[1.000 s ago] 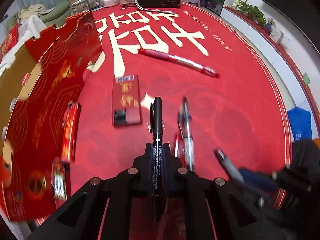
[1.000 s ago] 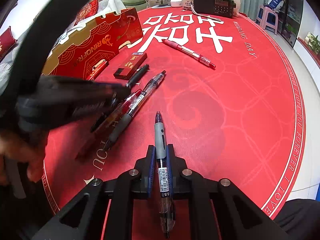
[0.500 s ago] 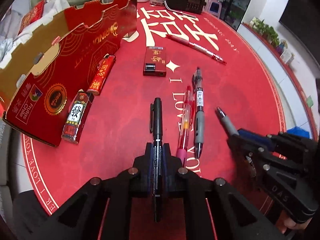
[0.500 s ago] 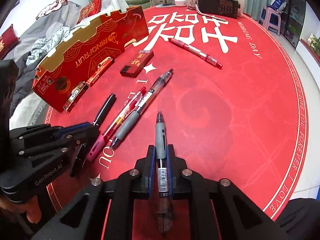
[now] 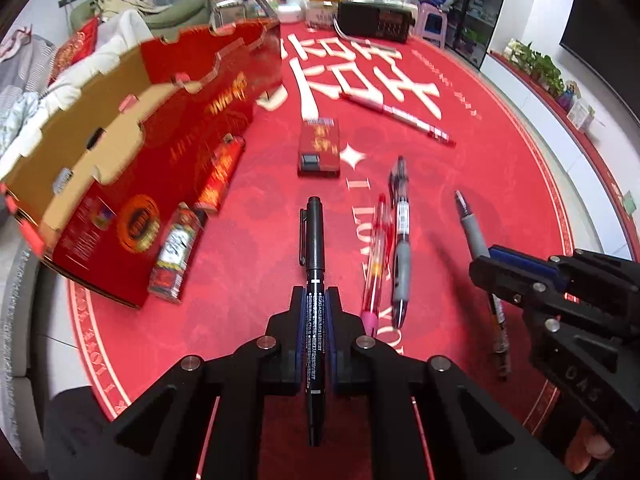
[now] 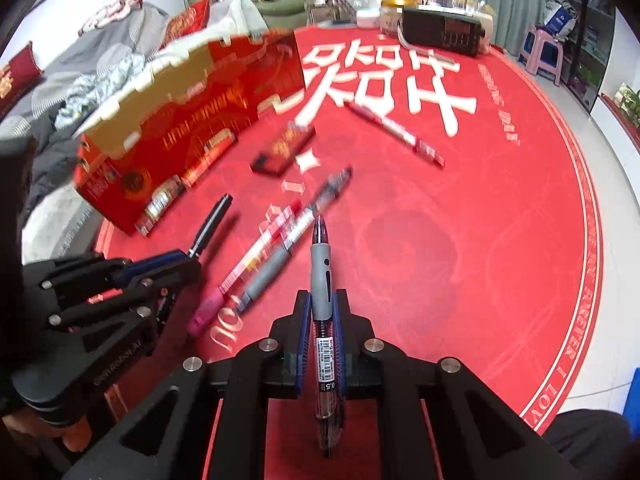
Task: Organize rigid objects
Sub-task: 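Carry the black marker in the left tool over the box while the right carries the grey pen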
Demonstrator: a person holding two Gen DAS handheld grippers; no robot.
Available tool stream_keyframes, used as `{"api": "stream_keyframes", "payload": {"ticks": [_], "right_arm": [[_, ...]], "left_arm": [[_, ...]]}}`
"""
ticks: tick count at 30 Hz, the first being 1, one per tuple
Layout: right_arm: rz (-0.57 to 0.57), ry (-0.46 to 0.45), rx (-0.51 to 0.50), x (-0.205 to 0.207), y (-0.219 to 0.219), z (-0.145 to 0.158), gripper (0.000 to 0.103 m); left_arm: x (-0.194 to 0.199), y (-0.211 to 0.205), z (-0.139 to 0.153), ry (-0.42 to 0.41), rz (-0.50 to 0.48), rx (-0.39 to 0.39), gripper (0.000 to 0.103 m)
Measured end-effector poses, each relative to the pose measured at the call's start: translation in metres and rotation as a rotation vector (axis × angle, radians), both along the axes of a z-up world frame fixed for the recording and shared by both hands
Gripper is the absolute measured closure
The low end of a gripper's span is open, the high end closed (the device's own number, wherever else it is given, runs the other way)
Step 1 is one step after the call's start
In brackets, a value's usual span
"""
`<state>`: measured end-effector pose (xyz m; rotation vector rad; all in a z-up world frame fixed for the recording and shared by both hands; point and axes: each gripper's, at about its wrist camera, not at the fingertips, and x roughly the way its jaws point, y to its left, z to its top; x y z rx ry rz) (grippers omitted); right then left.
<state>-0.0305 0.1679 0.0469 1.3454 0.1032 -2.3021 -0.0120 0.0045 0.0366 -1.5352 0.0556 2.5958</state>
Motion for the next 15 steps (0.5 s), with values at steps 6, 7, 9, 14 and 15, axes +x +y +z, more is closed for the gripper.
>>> {"api": "stream_keyframes", "payload": {"ticks": [6, 7, 9, 14, 15], "right_arm": [[0.027, 0.027, -0.066, -0.004, -0.019, 0.031, 0.091], [0.032, 0.03, -0.077, -0.007, -0.024, 0.034, 0.091], [0.048, 0.033, -0.092, -0.017, -0.039, 0.042, 0.091], [0.131, 0.11, -0.151, -0.039, -0.095, 0.084, 0.091], [0.152, 0.131, -0.17, -0.041, -0.107, 0.094, 0.091]], "left_arm": [[-0.008, -0.013, 0.023, 0.025, 0.063, 0.044, 0.094], [-0.009, -0.016, 0.028, 0.034, 0.076, 0.048, 0.094], [-0.013, -0.025, 0.042, 0.057, 0.103, 0.063, 0.094], [-0.03, -0.077, 0.083, 0.126, 0.253, 0.109, 0.094], [-0.032, -0.09, 0.091, 0.141, 0.289, 0.109, 0.094]]}}
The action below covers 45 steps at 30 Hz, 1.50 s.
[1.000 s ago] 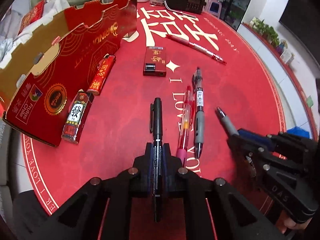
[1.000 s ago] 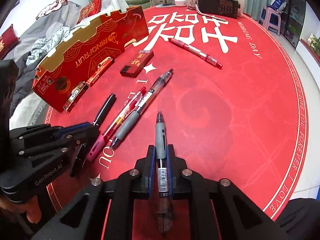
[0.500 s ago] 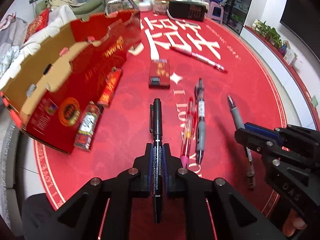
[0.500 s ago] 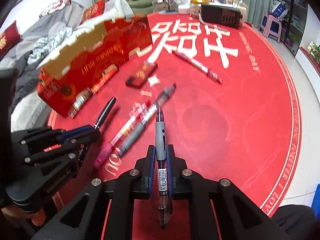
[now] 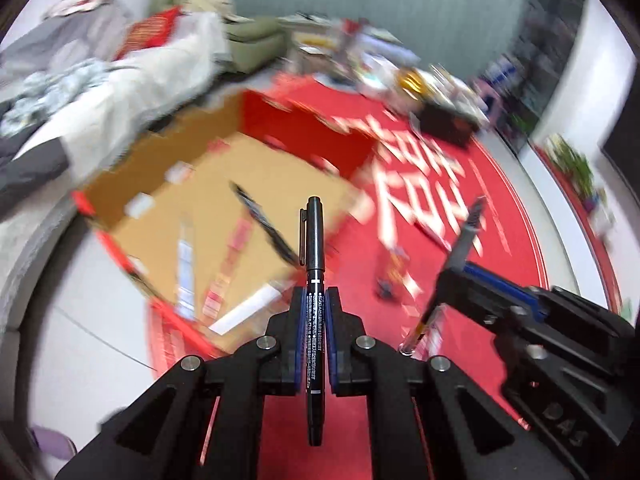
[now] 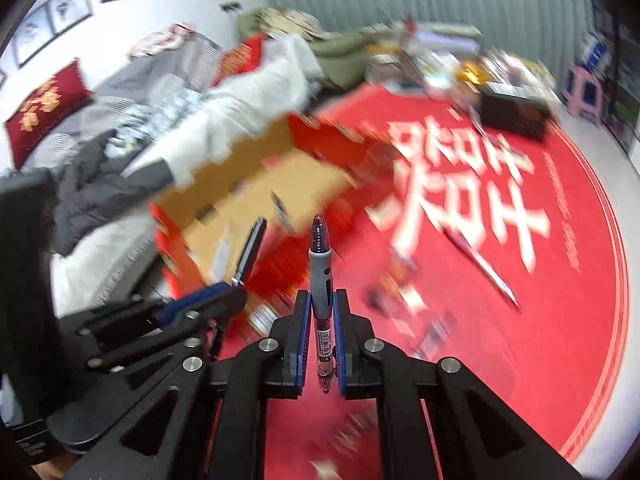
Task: Organize rigid objects
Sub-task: 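Carry the black marker in the left tool over the box while the right carries the grey pen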
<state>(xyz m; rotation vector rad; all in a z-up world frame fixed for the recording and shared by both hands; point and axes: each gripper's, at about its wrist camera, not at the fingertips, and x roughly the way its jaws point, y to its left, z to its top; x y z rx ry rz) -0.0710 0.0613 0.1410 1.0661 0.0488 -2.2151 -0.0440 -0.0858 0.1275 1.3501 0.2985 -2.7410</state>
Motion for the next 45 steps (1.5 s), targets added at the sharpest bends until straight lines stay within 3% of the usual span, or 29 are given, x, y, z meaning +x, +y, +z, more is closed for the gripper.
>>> {"api": "stream_keyframes", "payload": {"ticks": [5, 9, 23, 30, 37, 41, 45], "right_arm": [[0.041, 0.051, -0.043, -0.001, -0.034, 0.023, 0.091], [0.051, 0.067, -0.052, -0.002, -0.044, 0.029, 0.091], [0.03, 0.071, -0.067, -0.008, -0.042, 0.037, 0.091], [0.026, 0.087, -0.088, -0.019, -0.049, 0.053, 0.091], [0.028, 0.126, -0.111, -0.032, -0.058, 0.077, 0.091], [0.035, 0.149, -0.133, -0.043, -0.067, 0.093, 0.091], [0.044, 0.16, -0.129, -0.051, -0.079, 0.095, 0.091]], "left_arm": [[0.003, -0.036, 0.026, 0.053, 0.075, -0.002, 0.094], [0.007, -0.048, 0.029, 0.076, 0.09, -0.004, 0.094], [0.002, -0.058, 0.03, 0.081, 0.108, 0.009, 0.094], [-0.004, -0.062, 0.052, 0.13, 0.108, 0.028, 0.094], [-0.031, -0.089, 0.084, 0.184, 0.141, 0.071, 0.094], [-0.046, -0.093, 0.11, 0.228, 0.124, 0.057, 0.094], [-0.063, -0.092, 0.097, 0.186, 0.107, 0.036, 0.094]]}}
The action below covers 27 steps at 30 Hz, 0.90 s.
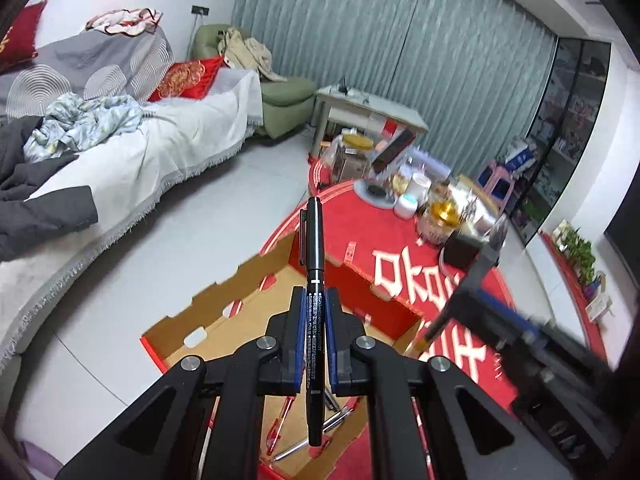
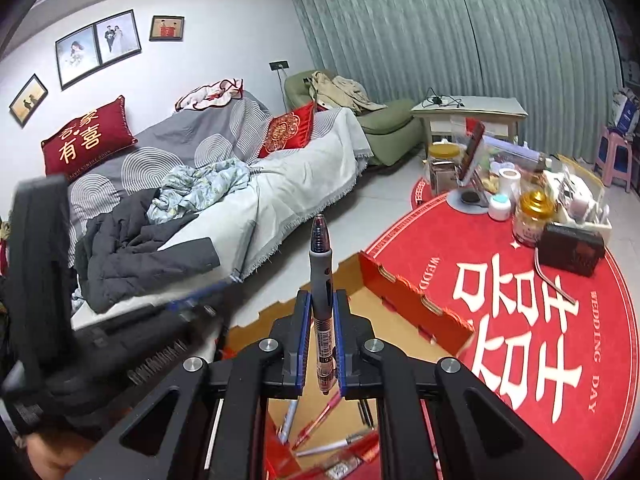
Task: Organize rigid objects
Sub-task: 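Carry the black marker in the left tool over the box while the right carries the grey pen, then open the left tool to drop the marker while the right drops the grey pen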
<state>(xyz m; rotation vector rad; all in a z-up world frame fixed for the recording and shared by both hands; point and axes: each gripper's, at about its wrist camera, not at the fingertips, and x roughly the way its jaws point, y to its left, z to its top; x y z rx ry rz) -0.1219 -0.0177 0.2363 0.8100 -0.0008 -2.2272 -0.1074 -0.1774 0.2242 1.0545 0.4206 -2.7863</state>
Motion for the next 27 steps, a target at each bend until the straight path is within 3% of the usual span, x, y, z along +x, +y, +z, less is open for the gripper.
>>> {"api": "stream_keyframes", "payload": {"ticks": [4, 9, 16, 17, 19, 21, 22, 23, 24, 25, 27], "right_arm": [[-0.003, -0.037, 0.066, -0.012, -0.018, -0.026, 0.091], [-0.005, -0.073, 0.135, -0.023, -0.026, -0.057, 0.091], [0.0, -0.138, 0.193, -0.036, -0.032, -0.083, 0.091], [0.001, -0.152, 0.197, -0.038, -0.032, -0.087, 0.091], [-0.009, -0.157, 0.21, -0.039, -0.031, -0.091, 0.091], [-0.014, -0.16, 0.218, -0.04, -0.03, -0.094, 0.09], [-0.016, -0.168, 0.221, -0.04, -0.029, -0.095, 0.078], [-0.02, -0.165, 0.218, -0.04, -0.028, -0.094, 0.045], [-0.032, -0.144, 0.209, -0.037, -0.025, -0.091, 0.028], [-0.042, -0.116, 0.199, -0.033, -0.022, -0.088, 0.02], [-0.054, -0.074, 0.207, -0.025, -0.014, -0.081, 0.02]], "left_arm": [[-0.015, -0.005, -0.05, -0.112, 0.017, 0.036, 0.094], [-0.021, -0.009, -0.095, -0.195, 0.037, 0.041, 0.094], [-0.022, -0.01, -0.119, -0.234, 0.042, 0.046, 0.093], [-0.023, -0.01, -0.121, -0.243, 0.042, 0.042, 0.088], [-0.023, -0.01, -0.126, -0.255, 0.046, 0.036, 0.042], [-0.019, -0.012, -0.125, -0.234, 0.06, 0.032, 0.032], [-0.017, -0.012, -0.125, -0.231, 0.062, 0.027, 0.032], [-0.017, -0.011, -0.126, -0.233, 0.056, 0.028, 0.032], [-0.016, -0.01, -0.125, -0.231, 0.048, 0.03, 0.032], [-0.014, -0.008, -0.124, -0.227, 0.043, 0.028, 0.032], [-0.01, -0.003, -0.12, -0.214, 0.025, 0.012, 0.033]]}}
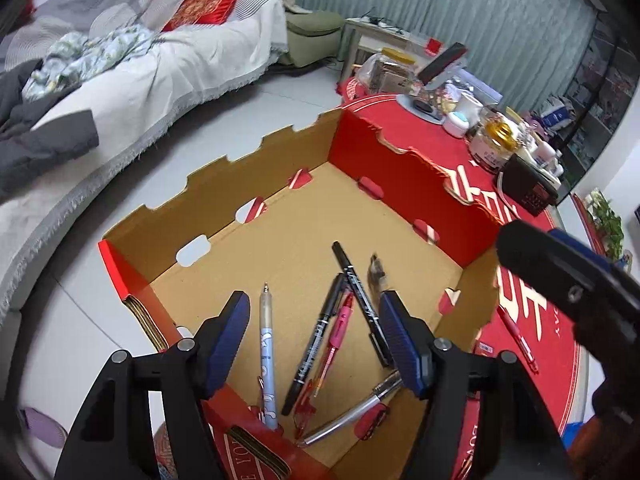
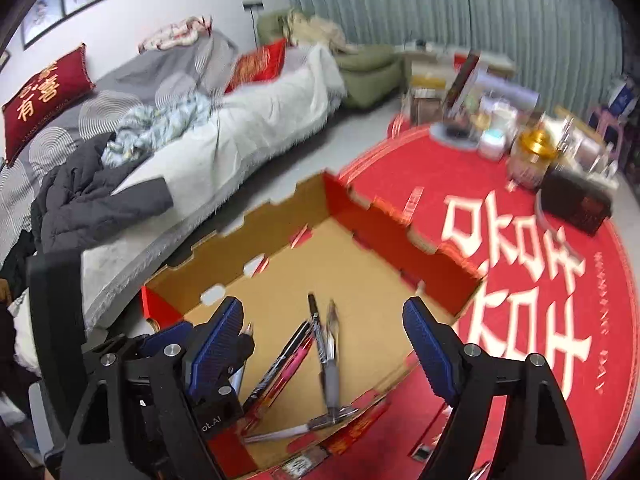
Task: Organize rigid objects
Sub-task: 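Open the left tool to drop the marker while the right drops the grey pen, then bring both open tools back over the pens on the rug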
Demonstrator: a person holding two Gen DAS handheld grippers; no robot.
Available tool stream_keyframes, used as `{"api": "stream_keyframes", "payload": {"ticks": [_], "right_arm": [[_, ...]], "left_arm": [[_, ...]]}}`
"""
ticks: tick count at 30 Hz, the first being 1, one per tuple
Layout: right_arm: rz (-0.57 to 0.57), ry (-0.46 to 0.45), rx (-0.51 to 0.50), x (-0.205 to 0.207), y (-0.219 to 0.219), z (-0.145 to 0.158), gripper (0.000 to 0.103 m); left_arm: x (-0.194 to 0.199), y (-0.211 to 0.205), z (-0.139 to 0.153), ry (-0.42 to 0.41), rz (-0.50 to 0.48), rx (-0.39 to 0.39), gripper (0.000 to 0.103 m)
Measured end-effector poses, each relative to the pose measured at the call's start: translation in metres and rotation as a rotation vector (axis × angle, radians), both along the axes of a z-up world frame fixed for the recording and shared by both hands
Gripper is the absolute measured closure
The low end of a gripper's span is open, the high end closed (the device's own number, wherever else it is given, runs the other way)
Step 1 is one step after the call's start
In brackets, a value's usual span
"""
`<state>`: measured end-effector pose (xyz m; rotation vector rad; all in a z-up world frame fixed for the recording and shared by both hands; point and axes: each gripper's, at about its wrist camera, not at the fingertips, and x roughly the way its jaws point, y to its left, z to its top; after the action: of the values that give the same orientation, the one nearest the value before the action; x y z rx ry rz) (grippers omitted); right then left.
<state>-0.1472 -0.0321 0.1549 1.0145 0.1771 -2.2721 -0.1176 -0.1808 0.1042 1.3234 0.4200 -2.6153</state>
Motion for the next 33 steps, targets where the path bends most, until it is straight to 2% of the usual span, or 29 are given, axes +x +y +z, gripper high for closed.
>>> {"api": "stream_keyframes", "payload": {"ticks": [4, 7, 13, 18, 22, 23, 27, 28, 33], "right_arm": [[-0.031, 0.024, 0.005, 0.015, 0.032, 0.002, 0.02], [-0.094, 0.004, 0.007, 0.029, 0.077, -0.009, 0.02], [-0.238, -0.104, 0.045, 0.057, 0.163, -0.051, 0.02], [-0.272, -0.17, 0.081, 0.081, 0.192, -0.083, 0.02], [-0.278, -0.161, 0.126, 0.091, 0.2, -0.1, 0.02], [-0.29, -0.162, 0.126, 0.09, 0.203, -0.102, 0.023], [-0.324, -0.16, 0.115, 0.09, 0.216, -0.105, 0.025], [-0.328, -0.158, 0.114, 0.09, 0.219, -0.105, 0.025], [-0.34, -0.164, 0.095, 0.095, 0.23, -0.108, 0.025]], "left_arm": [[0.014, 0.019, 0.013, 0.047, -0.063, -0.031, 0.033], [0.028, 0.04, 0.02, 0.082, -0.132, -0.034, 0.035], [0.073, 0.109, 0.019, 0.117, -0.349, -0.053, 0.037], [0.091, 0.149, -0.009, 0.045, -0.426, -0.034, 0.039], [0.101, 0.174, -0.043, -0.055, -0.472, -0.059, 0.047], [0.105, 0.179, -0.05, -0.072, -0.488, -0.068, 0.047], [0.108, 0.194, -0.074, -0.131, -0.537, -0.083, 0.067], [0.106, 0.196, -0.079, -0.144, -0.537, -0.085, 0.068], [0.104, 0.202, -0.08, -0.136, -0.569, -0.082, 0.068]]}}
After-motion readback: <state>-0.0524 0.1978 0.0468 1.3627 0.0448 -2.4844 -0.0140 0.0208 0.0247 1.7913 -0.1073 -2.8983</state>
